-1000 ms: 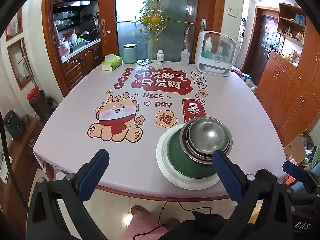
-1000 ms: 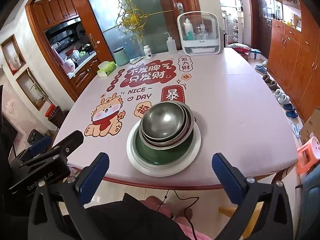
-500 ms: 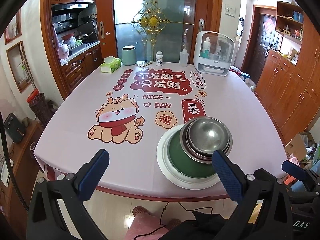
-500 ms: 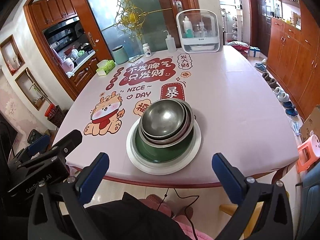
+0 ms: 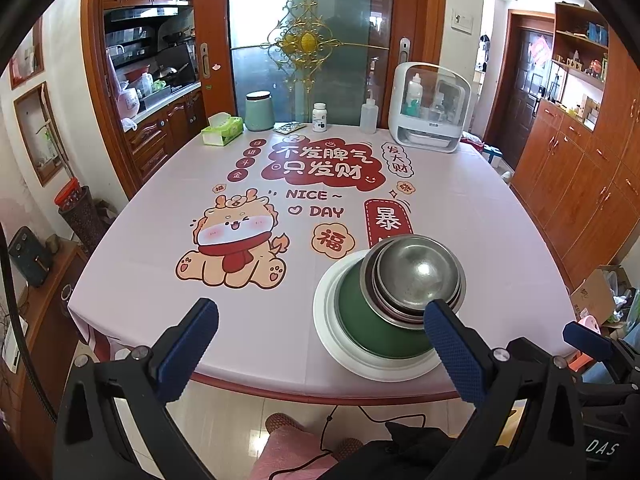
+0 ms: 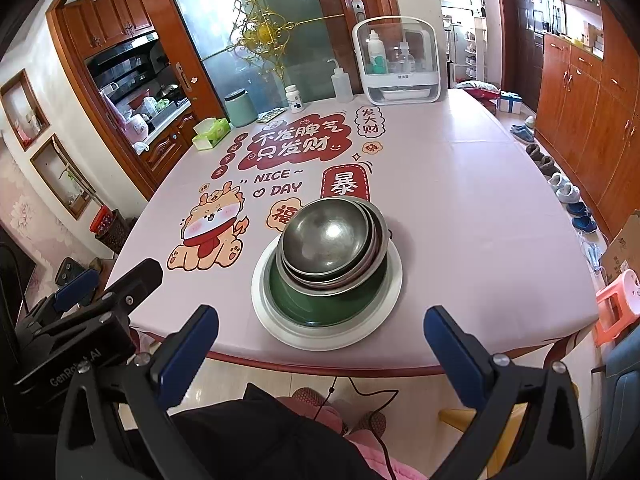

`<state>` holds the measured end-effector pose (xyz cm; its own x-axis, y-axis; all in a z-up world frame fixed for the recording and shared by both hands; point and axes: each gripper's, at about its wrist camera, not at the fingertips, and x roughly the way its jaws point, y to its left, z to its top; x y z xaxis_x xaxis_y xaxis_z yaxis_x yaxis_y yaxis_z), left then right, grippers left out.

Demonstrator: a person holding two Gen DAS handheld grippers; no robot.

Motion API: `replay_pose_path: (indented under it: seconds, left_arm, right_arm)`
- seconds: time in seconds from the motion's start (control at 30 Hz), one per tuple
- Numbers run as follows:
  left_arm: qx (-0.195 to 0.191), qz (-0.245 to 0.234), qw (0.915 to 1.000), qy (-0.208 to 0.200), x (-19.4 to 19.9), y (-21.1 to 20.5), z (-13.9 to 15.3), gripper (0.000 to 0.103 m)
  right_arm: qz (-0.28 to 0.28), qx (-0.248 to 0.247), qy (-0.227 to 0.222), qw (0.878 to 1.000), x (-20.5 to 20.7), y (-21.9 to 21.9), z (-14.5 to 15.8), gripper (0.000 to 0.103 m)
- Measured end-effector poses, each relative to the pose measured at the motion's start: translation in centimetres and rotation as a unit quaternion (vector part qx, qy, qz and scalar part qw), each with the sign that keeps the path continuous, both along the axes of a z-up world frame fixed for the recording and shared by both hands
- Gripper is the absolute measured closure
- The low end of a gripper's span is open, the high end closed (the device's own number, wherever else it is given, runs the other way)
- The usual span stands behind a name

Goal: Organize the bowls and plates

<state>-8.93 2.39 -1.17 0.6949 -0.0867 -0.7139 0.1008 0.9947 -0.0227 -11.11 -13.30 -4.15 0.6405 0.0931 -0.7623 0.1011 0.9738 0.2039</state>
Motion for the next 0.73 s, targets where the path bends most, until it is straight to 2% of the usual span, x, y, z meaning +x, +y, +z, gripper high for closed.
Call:
replay_pose_path:
  seconds: [0.73]
  left_arm:
    - [0.008, -0.01, 0.9999, -0.001, 1.5, -0.7, 0.4, 0.001]
  right_arm:
    - [-0.006, 0.007, 0.003, 1.0, 0.3, -0.6, -0.8, 0.0]
